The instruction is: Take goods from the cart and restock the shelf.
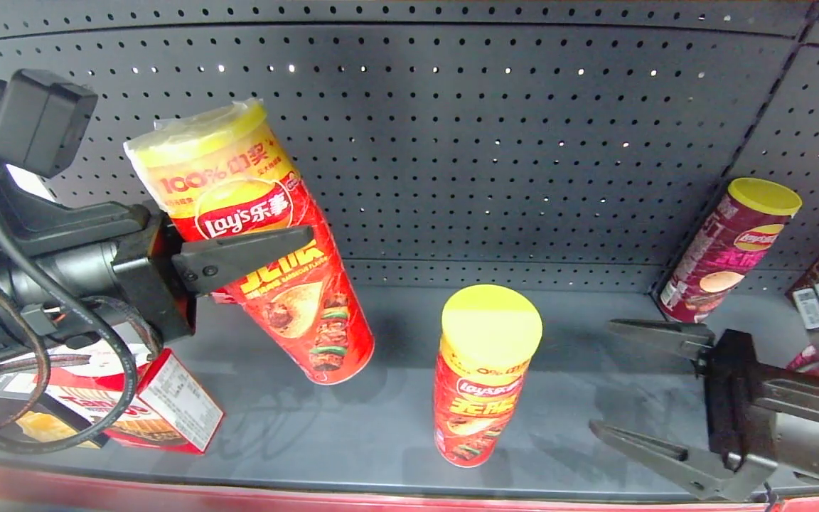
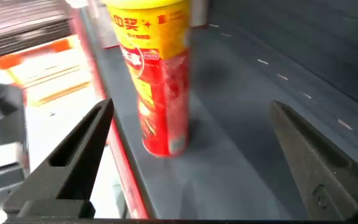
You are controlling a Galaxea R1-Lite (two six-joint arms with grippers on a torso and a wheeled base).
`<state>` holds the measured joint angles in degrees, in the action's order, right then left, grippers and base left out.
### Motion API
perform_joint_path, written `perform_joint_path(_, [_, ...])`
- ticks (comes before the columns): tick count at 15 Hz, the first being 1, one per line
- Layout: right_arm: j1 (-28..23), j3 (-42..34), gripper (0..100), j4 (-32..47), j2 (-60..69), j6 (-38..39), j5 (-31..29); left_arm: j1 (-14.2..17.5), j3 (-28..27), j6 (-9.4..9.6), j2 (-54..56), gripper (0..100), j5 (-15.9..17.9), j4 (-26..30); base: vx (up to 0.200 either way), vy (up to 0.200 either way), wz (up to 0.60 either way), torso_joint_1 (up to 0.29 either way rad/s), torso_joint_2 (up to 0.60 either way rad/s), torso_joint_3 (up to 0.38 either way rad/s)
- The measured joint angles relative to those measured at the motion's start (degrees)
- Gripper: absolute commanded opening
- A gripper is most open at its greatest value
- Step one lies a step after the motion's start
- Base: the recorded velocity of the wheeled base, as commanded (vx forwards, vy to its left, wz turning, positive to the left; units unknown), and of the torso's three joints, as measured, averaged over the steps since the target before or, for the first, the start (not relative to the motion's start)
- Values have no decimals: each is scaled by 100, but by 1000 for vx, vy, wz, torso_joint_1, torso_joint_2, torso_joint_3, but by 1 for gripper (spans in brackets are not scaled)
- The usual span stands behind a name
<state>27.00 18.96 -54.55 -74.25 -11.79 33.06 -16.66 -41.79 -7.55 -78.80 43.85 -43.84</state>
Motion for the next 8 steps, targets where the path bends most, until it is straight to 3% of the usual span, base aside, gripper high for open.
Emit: perform_joint_path(8, [-165, -750, 100, 2745, 3305, 345, -2688, -9, -66, 35, 11, 0, -17, -9, 0, 0, 0, 0, 0, 0])
